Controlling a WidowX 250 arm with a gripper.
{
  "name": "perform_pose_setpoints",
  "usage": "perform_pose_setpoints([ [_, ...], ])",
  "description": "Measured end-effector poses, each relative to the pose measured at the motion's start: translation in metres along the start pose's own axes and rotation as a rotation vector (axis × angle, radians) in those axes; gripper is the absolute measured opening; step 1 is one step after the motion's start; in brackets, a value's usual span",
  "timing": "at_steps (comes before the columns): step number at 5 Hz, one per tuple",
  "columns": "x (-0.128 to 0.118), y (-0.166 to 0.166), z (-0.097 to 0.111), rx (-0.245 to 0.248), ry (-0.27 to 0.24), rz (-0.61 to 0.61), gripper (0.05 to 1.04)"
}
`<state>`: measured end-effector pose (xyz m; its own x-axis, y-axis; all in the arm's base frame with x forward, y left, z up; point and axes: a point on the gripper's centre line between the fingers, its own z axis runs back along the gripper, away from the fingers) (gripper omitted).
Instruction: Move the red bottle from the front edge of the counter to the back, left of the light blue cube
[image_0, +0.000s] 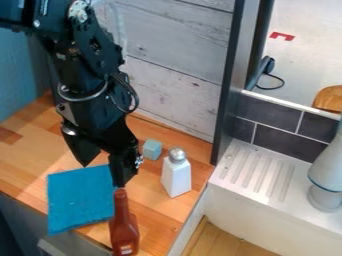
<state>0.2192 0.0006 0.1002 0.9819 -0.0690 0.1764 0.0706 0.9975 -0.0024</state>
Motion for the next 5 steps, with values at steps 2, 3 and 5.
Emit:
perform_pose_setpoints([
  [2,-0.01,0.001,-0.01,0.007,0.032,-0.005,1.009],
  [3,-0.011,0.001,-0.012,0.011,0.027,-0.005,1.009],
  [5,-0.009,-0.008,-0.02,-0.012,0.033,-0.025,1.009],
])
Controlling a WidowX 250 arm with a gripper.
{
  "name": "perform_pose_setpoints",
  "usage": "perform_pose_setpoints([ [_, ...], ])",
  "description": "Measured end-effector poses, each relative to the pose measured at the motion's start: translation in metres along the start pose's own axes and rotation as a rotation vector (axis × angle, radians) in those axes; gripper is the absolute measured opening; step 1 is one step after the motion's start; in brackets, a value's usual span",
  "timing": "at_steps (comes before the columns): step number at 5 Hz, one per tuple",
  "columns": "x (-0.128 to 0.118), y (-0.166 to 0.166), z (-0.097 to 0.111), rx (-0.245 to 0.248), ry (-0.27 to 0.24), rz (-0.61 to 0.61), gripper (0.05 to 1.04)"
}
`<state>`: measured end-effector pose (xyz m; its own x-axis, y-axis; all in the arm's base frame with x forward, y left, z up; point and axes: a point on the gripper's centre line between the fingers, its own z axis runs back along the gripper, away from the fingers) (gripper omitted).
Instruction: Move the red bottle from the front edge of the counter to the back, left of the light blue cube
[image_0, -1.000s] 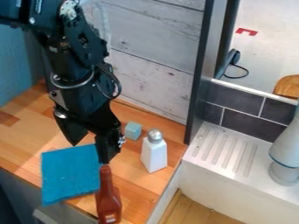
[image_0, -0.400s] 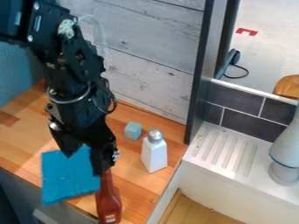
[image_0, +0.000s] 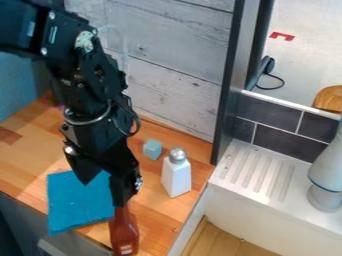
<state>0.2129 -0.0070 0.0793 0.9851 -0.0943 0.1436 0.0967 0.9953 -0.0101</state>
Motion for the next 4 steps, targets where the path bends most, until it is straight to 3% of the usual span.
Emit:
perform_pose_setpoints([
  [2,0.002,-0.007,-0.02,0.001,0.049,-0.044,1.009],
  [4,0.01,-0.009,-0.032,0.009,0.052,-0.043,0.966],
])
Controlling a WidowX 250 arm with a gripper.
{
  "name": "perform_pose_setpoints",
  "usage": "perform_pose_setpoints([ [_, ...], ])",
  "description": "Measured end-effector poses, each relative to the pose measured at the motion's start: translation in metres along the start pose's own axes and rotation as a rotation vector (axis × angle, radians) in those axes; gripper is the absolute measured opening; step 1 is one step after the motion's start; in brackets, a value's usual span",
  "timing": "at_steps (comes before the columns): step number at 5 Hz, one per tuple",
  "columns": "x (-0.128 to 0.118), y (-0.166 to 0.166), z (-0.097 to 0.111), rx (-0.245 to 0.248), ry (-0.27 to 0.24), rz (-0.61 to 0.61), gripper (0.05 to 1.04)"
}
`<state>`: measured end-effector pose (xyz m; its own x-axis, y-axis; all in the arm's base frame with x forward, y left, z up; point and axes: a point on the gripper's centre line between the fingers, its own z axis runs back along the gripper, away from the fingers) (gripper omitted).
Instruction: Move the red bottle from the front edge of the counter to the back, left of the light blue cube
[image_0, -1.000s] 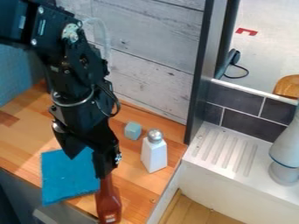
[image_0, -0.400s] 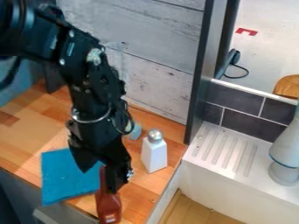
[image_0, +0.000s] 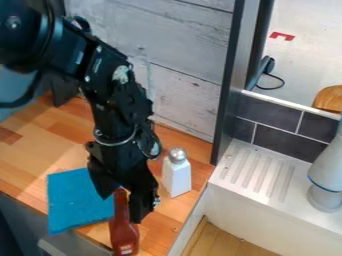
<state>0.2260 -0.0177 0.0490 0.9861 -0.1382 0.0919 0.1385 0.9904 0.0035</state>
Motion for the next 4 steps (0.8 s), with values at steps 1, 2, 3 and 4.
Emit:
perform_pose_setpoints([
  [1,0.0056,-0.0007,0.0012,-0.006,-0.008,-0.006,0.717],
  [2,0.005,-0.0014,0.0011,-0.011,-0.002,-0.014,0.465],
  [3,0.0044,-0.0032,0.0029,-0.027,0.011,-0.045,0.331],
  [4,0.0019,-0.0032,0.0057,-0.042,0.021,-0.065,0.328],
])
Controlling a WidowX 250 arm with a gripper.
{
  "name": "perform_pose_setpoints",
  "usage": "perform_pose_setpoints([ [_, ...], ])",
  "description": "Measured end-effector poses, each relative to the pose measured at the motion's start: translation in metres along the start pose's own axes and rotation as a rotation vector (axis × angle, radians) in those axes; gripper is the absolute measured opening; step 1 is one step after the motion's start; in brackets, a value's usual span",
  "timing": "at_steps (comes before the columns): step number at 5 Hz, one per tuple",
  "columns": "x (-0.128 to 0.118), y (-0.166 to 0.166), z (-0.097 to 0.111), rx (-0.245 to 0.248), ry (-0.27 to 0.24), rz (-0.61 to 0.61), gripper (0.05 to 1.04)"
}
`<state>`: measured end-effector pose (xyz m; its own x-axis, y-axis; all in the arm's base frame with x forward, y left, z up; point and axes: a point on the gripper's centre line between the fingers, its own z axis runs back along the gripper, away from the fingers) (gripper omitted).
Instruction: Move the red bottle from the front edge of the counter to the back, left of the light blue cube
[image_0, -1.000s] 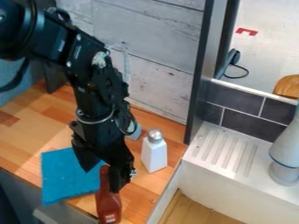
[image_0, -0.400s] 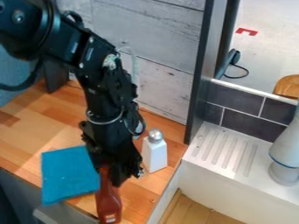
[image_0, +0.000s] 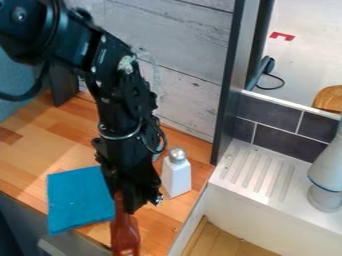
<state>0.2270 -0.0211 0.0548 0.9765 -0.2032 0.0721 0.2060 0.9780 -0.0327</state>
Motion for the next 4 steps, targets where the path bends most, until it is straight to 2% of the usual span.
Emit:
perform_pose_setpoints([
  [1,0.003,0.003,0.007,-0.003,-0.019,0.003,0.328],
  [2,0.013,0.016,0.024,-0.013,-0.059,0.031,0.328],
  [3,0.032,0.029,0.043,-0.017,-0.119,0.062,0.328],
  [4,0.057,0.058,0.053,-0.002,-0.149,0.112,0.328],
])
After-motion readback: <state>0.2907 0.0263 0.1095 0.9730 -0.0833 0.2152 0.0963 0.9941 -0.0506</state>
